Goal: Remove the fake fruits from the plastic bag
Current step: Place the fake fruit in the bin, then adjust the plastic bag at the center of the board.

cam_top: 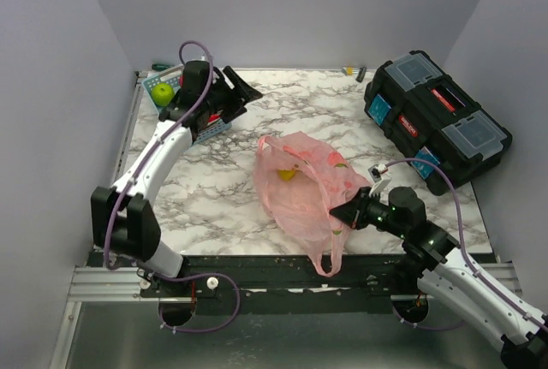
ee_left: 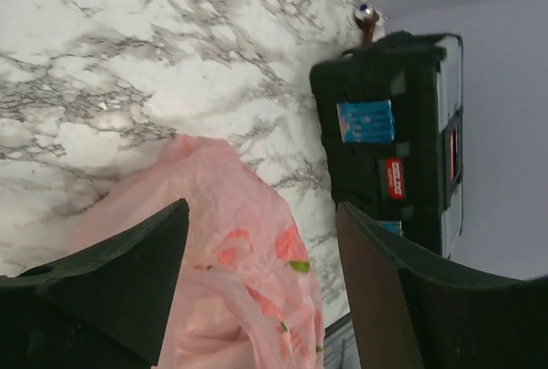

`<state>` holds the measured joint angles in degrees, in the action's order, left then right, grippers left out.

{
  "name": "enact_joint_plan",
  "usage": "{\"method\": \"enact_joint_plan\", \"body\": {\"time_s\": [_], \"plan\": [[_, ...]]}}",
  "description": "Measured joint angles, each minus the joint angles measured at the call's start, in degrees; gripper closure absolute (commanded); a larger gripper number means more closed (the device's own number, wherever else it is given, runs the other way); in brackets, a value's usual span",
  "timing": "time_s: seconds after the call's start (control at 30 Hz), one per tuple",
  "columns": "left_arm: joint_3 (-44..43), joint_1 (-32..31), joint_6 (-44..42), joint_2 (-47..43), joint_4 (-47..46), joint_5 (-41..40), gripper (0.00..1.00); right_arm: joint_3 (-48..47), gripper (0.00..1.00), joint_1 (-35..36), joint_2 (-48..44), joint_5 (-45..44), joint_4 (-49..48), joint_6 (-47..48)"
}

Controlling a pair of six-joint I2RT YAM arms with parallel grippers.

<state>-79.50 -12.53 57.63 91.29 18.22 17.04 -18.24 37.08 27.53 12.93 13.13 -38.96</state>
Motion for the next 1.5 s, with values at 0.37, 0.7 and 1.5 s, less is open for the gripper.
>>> {"method": "enact_joint_plan", "body": {"time_s": [0.37,0.7,1.5], "plan": [[18.99,-27.93,-18.18,-31.52,-5.88,-17.59,0.31,0.00,0.99,0.00,-3.74,-0.70,0.17,-0.31],[37.09,-51.67,-32.13,-36.46,-14.36,-27.10,0.39,0.31,0.99,0.00,-2.97,5.60,-2.93,0.07],[43.28,-57.29,-27.04,-22.64,-21.55,-33.20,0.45,-2.89,0.63,0.00,-1.03,4.63,3.69,-4.57]]}}
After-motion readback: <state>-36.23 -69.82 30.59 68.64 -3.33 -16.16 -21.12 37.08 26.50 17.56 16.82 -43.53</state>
